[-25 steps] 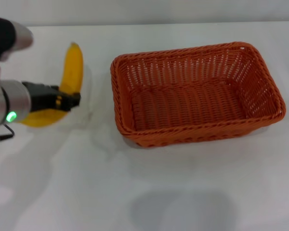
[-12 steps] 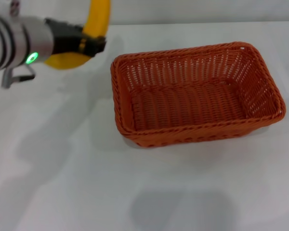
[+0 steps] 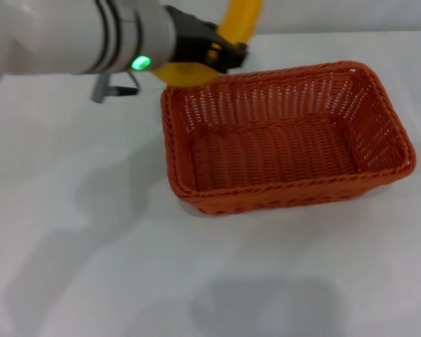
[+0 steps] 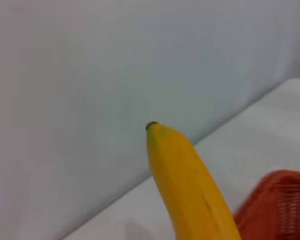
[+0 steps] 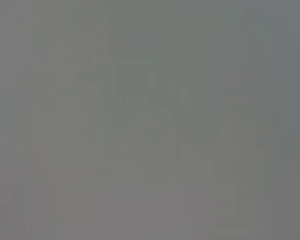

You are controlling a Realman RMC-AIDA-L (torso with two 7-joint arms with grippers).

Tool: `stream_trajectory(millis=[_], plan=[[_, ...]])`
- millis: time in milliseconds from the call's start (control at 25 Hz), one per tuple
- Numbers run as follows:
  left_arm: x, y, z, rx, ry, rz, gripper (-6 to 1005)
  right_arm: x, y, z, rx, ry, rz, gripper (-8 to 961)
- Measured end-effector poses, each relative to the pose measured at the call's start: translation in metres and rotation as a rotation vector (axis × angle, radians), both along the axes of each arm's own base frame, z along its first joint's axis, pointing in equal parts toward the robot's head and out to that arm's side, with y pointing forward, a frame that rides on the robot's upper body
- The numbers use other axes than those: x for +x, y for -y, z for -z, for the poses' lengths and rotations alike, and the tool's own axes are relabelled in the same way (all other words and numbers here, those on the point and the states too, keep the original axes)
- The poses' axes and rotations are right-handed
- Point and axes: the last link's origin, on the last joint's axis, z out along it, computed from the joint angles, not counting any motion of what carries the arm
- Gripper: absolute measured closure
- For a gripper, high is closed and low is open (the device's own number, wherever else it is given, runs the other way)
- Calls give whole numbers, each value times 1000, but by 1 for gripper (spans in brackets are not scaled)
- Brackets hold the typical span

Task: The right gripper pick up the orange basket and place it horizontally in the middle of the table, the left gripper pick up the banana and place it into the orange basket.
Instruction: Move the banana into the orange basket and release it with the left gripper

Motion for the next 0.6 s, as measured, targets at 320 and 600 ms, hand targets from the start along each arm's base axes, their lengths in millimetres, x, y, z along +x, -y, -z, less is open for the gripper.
stream_trajectory(millis=[320, 600], plan=[[14, 18, 24, -101, 36, 34, 505, 1, 0, -5, 15, 1, 4, 152], [13, 33, 42, -145, 45, 31, 505, 1, 0, -5, 19, 1, 5, 152]])
